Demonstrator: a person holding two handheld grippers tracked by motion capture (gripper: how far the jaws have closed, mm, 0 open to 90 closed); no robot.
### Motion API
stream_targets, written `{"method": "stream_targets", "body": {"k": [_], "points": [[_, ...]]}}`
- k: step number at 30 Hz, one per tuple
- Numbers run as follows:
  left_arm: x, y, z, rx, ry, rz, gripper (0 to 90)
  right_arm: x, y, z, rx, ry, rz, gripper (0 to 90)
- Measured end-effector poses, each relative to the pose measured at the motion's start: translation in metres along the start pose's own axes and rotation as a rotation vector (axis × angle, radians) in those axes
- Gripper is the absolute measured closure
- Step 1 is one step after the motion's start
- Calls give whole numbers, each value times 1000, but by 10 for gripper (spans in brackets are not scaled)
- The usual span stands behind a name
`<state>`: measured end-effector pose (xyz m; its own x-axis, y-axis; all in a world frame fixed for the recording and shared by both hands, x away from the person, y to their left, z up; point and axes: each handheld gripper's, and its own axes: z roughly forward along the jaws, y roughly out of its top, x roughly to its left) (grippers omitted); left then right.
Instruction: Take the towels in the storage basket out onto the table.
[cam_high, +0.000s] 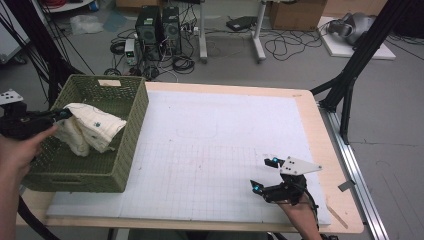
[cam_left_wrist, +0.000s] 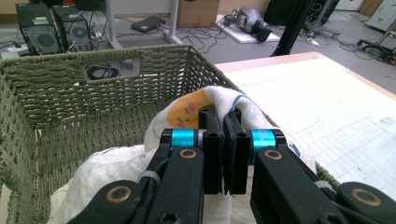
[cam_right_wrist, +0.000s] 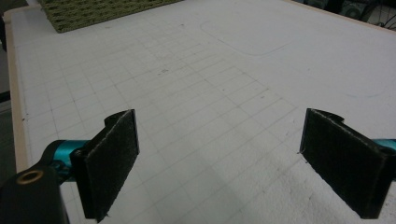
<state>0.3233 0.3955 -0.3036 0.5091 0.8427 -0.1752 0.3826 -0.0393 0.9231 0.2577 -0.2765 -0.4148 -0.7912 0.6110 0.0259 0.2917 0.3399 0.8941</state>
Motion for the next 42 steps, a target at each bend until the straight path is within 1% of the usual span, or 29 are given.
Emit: {"method": "stream_targets", "body": {"k": [5, 6, 8, 12, 15, 22, 27, 35, 42], "points": [[0, 2, -2, -9, 2, 6, 872, 0, 0, 0, -1, -2, -3, 109], [-1, 2, -3, -15, 2, 2, 872, 0, 0, 0, -1, -1, -3, 109], [-1, 4, -4, -23, -1, 7, 872, 0, 0, 0, -1, -1, -1, 110], [-4, 11, -8, -55, -11, 10, 873, 0, 0, 0, -1, 0, 0, 109], [-7, 17, -11, -65, -16, 20, 872, 0, 0, 0, -2, 0, 1, 109], [-14, 28, -14, -93, -35, 26, 872, 0, 0, 0, -1, 2, 0, 110], [-17, 34, -16, -119, -53, 19, 872, 0, 0, 0, -2, 1, -3, 110], [-26, 45, -14, -133, -81, 37, 872, 0, 0, 0, -1, 5, 0, 109], [-37, 57, -12, -148, -116, 44, 873, 0, 1, 1, 0, 4, -2, 109]]}}
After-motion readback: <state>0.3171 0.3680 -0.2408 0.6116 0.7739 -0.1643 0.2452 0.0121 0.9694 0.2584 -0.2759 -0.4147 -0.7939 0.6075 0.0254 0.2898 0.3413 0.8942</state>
